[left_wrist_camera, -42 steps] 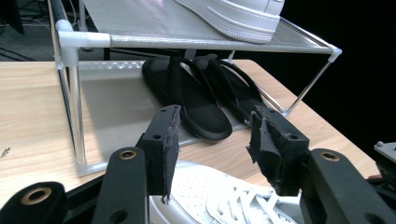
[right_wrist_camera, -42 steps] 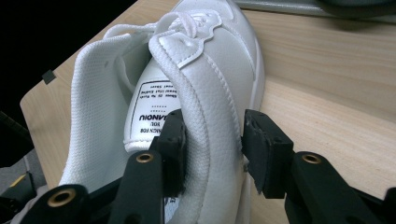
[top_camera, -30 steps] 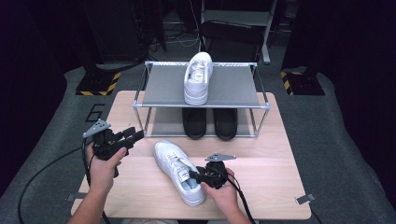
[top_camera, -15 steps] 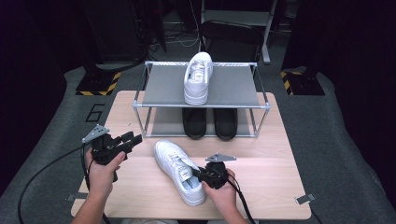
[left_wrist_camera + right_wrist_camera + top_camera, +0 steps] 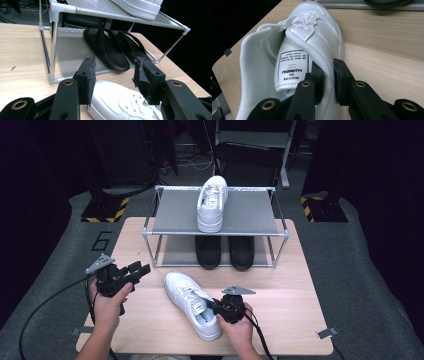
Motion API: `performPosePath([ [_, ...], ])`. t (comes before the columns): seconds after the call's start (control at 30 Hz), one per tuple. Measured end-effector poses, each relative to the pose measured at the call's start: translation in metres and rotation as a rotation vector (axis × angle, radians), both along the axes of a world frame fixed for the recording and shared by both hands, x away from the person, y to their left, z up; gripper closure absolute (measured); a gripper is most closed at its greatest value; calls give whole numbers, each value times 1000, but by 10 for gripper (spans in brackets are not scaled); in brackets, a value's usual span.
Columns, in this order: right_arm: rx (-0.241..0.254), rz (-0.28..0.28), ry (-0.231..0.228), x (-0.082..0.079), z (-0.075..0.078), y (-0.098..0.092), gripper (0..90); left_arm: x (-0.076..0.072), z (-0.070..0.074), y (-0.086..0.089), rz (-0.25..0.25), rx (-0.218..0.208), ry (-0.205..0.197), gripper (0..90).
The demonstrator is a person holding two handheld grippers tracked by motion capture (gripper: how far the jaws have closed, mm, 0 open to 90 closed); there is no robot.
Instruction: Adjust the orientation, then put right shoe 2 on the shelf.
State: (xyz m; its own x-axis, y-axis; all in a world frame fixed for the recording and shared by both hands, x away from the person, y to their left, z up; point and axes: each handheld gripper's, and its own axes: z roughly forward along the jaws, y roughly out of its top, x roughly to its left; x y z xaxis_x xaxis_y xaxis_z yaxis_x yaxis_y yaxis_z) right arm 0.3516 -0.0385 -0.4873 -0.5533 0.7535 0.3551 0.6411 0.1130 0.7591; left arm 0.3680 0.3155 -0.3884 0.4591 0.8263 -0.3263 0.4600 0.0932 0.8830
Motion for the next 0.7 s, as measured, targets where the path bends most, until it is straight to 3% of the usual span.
performPosePath([
  [0.7, 65, -73, -18, -9, -4, -20, 796, -6, -1, 5, 21, -18, 1, 516],
])
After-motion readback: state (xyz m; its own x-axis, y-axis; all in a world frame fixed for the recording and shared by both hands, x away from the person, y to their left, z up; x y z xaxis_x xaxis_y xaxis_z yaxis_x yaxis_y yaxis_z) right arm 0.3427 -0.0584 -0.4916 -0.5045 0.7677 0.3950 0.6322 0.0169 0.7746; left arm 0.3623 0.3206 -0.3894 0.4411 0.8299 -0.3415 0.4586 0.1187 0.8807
